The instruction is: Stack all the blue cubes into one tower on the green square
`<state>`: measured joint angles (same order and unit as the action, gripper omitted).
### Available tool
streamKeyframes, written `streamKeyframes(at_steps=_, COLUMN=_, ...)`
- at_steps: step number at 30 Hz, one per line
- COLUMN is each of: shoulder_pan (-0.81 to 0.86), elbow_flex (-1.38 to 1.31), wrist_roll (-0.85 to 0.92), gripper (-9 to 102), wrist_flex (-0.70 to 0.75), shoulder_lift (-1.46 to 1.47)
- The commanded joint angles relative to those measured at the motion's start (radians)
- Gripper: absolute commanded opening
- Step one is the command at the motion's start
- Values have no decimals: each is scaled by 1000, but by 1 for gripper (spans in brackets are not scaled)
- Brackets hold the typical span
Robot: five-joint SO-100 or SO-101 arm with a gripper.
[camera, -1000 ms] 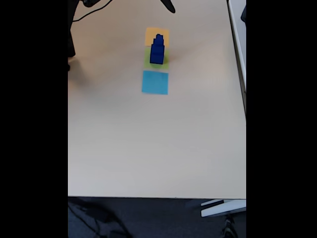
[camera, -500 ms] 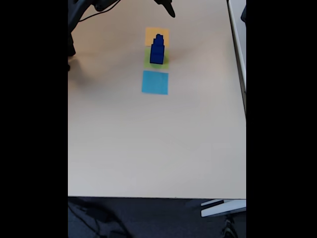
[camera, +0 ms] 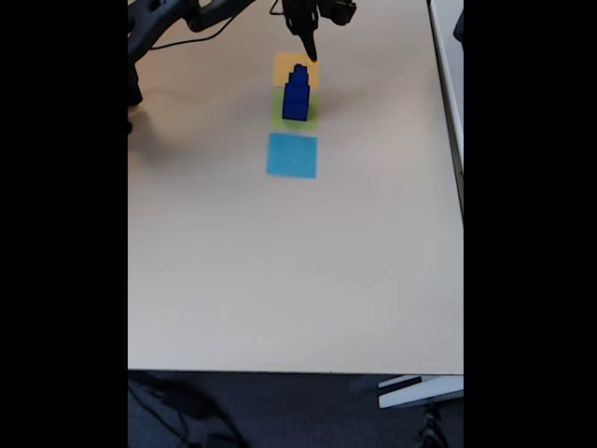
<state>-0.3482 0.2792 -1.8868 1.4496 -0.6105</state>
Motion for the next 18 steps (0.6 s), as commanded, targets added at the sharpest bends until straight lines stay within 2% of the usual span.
streamKeyframes(at_steps=1, shoulder_pan=-11, elbow_flex=-60, wrist_roll=-14, gripper=30, wrist_flex=5, shoulder_lift=-5)
streamKeyframes(at_steps=18, shoulder_pan=2, elbow_flex=-66, wrist_roll=-28, gripper=28, wrist_flex=35, shoulder_lift=75)
